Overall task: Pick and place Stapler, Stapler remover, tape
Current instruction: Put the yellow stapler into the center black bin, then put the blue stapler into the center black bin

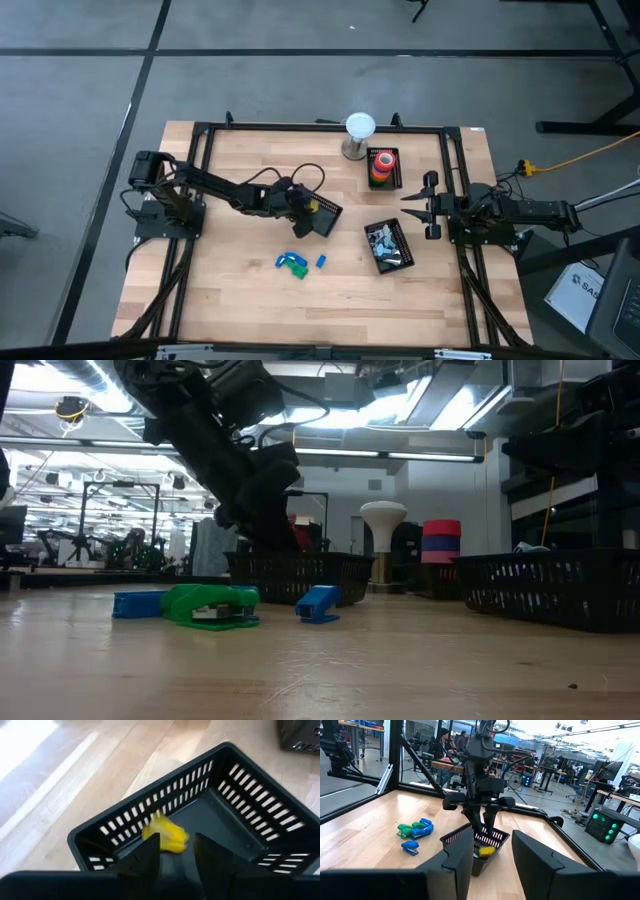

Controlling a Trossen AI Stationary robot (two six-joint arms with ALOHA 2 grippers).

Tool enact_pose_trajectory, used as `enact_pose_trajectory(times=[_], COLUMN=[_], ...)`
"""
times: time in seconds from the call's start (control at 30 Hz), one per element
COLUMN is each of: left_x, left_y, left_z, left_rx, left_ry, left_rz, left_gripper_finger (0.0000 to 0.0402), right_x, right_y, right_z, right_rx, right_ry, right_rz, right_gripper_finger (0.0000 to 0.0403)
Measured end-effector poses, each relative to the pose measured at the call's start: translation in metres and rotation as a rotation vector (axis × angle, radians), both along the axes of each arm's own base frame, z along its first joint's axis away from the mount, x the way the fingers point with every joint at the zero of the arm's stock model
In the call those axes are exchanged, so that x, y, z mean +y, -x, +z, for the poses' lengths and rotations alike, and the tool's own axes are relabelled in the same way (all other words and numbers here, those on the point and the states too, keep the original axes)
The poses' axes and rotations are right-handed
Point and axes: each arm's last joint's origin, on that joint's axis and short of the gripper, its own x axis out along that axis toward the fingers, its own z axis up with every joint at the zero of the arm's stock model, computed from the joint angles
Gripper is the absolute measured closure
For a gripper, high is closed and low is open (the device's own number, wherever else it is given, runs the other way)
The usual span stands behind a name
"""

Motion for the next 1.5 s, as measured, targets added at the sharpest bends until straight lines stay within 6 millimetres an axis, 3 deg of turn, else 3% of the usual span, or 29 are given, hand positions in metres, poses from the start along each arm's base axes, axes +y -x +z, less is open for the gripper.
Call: enact_pose_trajectory(times=[0.4, 0.87, 1.1, 1.5], left_x=[-0.011, -0.069, -0.095, -0.12], left_y=[-0.002, 0.002, 0.008, 0.017], left_z=[0.003, 0.047, 0.05, 0.05], left_rx=[-0.022, -0.145, -0.164, -0.173], left_ry=[-0.061, -0.177, -0.17, -0.158], left_rz=[-0.055, -0.308, -0.39, -0.467], left_gripper_finger=[0.0234, 0.0257, 0.0266, 0.0268], right_x=[0.0, 0.0, 0.0, 0.0], right_y=[0.0, 0.0, 0.0, 0.0], right_z=[0.0, 0.0, 0.0, 0.0], right_rx=[0.0, 0.0, 0.0, 0.0], right_ry=[0.0, 0.0, 0.0, 0.0], right_rz=[0.0, 0.0, 0.0, 0.0], right_gripper_finger=[0.0263, 0.0263, 0.0263, 0.0263])
